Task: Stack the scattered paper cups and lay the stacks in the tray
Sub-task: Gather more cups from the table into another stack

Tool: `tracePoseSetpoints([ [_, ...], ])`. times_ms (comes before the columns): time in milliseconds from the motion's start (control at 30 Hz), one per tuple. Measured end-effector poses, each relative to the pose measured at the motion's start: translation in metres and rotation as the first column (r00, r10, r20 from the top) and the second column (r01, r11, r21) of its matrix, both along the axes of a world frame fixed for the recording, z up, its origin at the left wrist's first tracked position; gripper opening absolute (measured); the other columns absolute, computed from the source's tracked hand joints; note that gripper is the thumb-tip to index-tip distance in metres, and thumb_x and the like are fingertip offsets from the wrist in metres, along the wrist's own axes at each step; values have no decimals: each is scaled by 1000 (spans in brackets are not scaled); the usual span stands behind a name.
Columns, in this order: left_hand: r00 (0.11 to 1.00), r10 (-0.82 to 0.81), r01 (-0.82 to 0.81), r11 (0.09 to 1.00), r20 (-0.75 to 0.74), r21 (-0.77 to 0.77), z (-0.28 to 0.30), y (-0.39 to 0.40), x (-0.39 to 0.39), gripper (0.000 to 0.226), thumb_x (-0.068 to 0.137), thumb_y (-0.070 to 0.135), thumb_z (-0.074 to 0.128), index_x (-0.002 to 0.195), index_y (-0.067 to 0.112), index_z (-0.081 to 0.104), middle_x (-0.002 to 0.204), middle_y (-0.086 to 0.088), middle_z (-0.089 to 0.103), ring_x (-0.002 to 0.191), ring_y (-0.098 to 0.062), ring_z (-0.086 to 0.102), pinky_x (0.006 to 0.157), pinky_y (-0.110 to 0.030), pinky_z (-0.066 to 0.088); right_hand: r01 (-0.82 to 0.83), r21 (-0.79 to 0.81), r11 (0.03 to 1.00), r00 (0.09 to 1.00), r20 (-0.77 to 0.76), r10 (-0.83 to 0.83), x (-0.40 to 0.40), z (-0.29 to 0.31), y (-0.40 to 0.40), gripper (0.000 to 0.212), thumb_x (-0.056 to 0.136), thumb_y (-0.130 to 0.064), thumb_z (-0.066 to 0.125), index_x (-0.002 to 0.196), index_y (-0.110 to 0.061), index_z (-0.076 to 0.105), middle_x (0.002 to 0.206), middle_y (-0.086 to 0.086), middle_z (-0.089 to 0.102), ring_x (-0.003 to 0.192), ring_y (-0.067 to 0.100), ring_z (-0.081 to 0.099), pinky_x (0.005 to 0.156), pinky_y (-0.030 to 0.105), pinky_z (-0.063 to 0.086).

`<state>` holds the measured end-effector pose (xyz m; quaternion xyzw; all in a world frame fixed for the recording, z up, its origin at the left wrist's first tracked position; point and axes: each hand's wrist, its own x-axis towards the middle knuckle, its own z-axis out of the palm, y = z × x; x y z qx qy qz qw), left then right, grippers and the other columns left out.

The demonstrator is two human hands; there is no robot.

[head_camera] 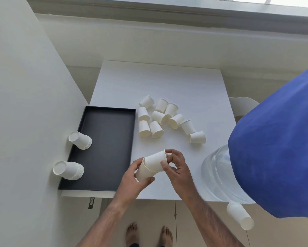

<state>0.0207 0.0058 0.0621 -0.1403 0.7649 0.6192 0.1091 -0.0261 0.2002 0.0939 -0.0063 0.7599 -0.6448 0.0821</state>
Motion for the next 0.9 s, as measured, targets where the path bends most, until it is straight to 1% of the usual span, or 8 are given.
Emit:
tracePoseSetpoints([
  [133,999,-43,42,997,-16,-66,-2,-1,-3,73,83,33,90,143,55,55,140,26,58,126,0,58,96,-23,55,-127,273,954,972,-156,174,-5,3,8,17,94,-30,70,83,-28,57,140,-17,54,118,15,61,81,16,50],
  [267,998,-62,61,994,-14,-92,-4,-2,-6,70,82,37,90,140,56,55,139,30,58,126,2,58,95,-24,56,-250,379,891,936,-142,322,-7,0,8,13,101,-38,63,94,-27,61,147,-27,48,128,3,57,92,15,48],
  [367,999,-25,24,999,-24,-46,-2,0,-8,70,80,46,91,140,56,56,139,27,61,124,2,60,88,-16,57,-290,426,857,916,-135,377,-6,-3,4,17,107,-39,56,99,-27,63,146,-30,48,126,-1,57,96,18,49],
  [500,999,-12,12,1000,-42,-21,0,1,-13,69,79,58,91,139,55,58,139,26,63,125,1,62,89,-10,55,-366,414,833,901,-64,428,-6,-11,0,19,109,-37,55,99,-27,68,145,-28,44,131,1,52,103,25,48],
  [667,999,-27,26,1000,-18,-17,-5,-1,-18,68,80,56,90,139,58,56,137,28,61,122,3,63,86,-11,56,-447,359,819,882,22,471,-14,-19,1,24,111,-41,50,99,-32,69,147,-26,42,136,3,46,109,26,43],
  [767,1000,-15,15,1000,20,-19,-8,1,-20,69,81,51,90,138,60,52,129,30,62,118,5,62,82,-10,56,-396,263,880,916,47,398,-22,-22,-1,23,109,-46,48,106,-36,69,139,-23,51,135,7,51,106,21,44],
  [833,999,6,-4,999,40,-37,-12,2,-23,72,81,46,90,138,60,50,124,28,63,115,7,61,80,-12,55,-240,186,953,971,30,238,-34,-29,-4,23,107,-42,52,106,-30,72,124,-18,61,124,9,59,99,19,46],
  [900,998,24,-21,999,50,-49,-16,1,-27,73,82,43,91,139,58,49,125,25,63,116,8,60,84,-12,51,-69,142,987,993,101,55,-51,-39,-6,18,107,-33,57,102,-24,72,112,-13,69,112,9,65,95,26,51],
])
